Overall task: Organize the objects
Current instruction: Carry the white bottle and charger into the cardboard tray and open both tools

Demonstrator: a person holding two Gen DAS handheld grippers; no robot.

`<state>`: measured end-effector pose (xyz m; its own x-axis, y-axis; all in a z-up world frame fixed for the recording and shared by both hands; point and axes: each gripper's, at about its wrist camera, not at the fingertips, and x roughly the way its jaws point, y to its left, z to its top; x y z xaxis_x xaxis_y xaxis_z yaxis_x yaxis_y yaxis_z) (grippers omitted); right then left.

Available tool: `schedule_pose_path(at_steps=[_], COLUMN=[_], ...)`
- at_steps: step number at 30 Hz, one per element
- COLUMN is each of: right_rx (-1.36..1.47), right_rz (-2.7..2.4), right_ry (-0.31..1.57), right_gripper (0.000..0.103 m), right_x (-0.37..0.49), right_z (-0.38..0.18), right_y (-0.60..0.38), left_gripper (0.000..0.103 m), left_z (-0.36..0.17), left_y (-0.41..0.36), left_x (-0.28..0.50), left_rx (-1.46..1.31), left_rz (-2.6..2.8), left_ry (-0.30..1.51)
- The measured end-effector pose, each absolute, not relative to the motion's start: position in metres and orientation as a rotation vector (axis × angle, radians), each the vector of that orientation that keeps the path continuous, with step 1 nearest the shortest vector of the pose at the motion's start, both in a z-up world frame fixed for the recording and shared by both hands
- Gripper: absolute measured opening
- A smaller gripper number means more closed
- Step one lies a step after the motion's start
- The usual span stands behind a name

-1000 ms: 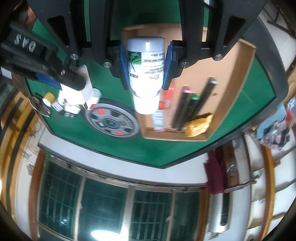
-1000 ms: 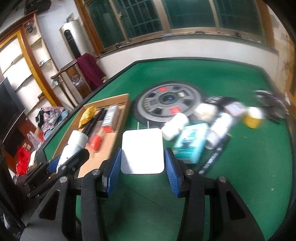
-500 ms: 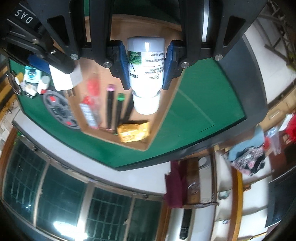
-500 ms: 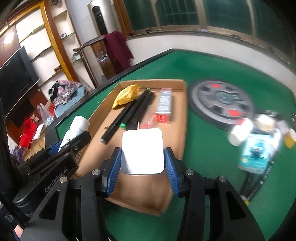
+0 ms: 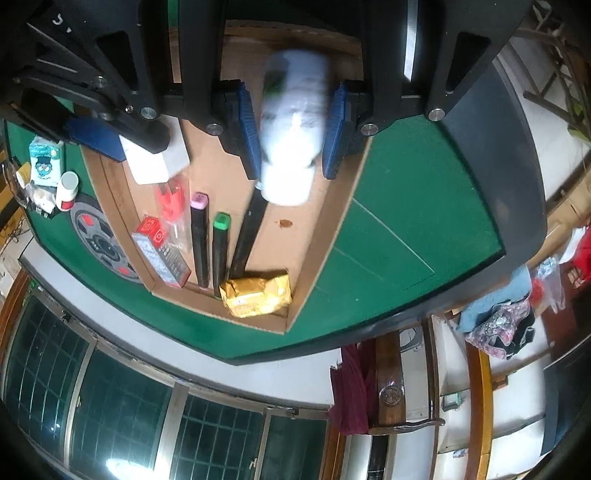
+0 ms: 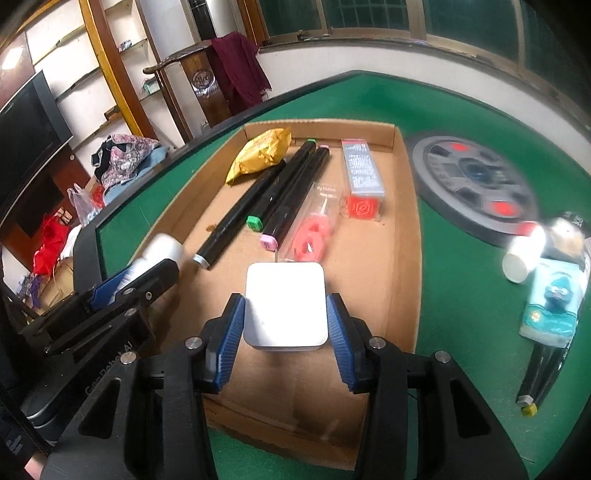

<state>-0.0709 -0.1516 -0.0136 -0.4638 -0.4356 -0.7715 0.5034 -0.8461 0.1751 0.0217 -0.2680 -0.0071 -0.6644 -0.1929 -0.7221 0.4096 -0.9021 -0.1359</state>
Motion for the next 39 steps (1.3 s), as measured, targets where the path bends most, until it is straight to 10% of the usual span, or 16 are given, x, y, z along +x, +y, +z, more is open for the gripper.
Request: schedule_pose_path(at_steps=[18,39], right_rx=[1.152,0.986], right_rz=[-2.338,-2.448], right_ry=[0.236,0.17], right_gripper=[0.044,0.054], right_x=[-0.062,-0.048], right_z=[-0.013,0.026], right_y=[-0.155,-0.117], left_gripper=[0.033,0.067], left_z=[-0.006,0.032], left_y=[-0.27,-0.259], left_x=[0.025,0.049], left_rx=[1.095,0.936], left_rz=[-2.569,-2.661], left_ry=[0.446,0.557])
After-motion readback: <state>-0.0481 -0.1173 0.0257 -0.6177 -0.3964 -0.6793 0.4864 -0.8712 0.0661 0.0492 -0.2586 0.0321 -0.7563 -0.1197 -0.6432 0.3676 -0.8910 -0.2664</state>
